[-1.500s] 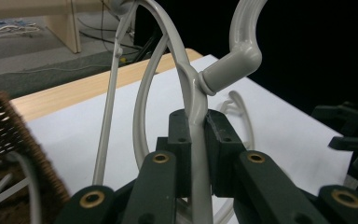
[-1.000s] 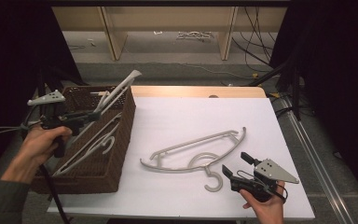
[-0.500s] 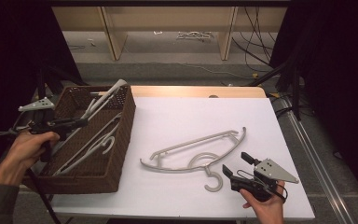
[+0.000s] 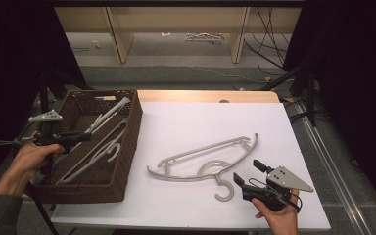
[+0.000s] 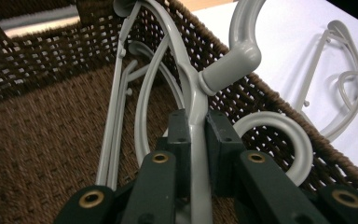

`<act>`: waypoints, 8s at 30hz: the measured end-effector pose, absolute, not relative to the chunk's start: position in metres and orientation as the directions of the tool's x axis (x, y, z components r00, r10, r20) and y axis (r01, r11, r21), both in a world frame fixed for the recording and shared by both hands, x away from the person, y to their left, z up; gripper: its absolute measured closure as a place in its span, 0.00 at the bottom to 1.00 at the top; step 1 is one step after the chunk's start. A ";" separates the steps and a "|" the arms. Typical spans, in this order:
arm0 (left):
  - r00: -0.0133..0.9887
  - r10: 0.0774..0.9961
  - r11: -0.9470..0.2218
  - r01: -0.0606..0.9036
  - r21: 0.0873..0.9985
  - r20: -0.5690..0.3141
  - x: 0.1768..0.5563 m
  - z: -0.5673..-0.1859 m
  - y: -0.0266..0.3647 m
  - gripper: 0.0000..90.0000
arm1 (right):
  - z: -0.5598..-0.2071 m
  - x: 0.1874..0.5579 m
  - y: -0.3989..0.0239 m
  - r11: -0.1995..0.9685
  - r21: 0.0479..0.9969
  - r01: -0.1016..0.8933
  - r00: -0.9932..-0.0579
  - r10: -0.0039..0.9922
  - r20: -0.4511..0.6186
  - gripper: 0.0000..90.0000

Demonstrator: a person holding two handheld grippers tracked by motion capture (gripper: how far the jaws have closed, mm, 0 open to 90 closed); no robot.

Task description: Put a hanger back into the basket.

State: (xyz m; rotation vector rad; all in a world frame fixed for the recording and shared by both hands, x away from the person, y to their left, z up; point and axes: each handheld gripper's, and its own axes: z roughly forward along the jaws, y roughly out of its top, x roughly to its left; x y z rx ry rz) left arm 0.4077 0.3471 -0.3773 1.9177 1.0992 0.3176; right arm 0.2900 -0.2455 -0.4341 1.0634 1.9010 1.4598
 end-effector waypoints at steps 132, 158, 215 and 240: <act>0.913 0.394 -0.553 0.149 0.820 0.100 0.343 -0.461 0.027 0.29 | -0.430 0.288 -0.244 0.113 0.960 0.256 -0.580 0.813 0.059 0.22; 0.949 0.289 -0.732 0.133 0.668 0.128 0.385 -0.476 -0.011 0.51 | -0.429 0.289 -0.245 0.121 0.959 0.258 -0.578 0.814 0.053 0.22; 0.924 0.379 -0.718 0.332 0.611 -0.056 0.433 -0.438 0.002 0.91 | -0.429 0.289 -0.245 0.096 0.965 0.245 -0.577 0.814 0.065 0.22; 0.851 0.467 -0.391 0.444 0.806 -0.242 0.424 -0.346 0.065 0.92 | -0.429 0.289 -0.246 0.124 0.958 0.259 -0.572 0.819 0.049 0.22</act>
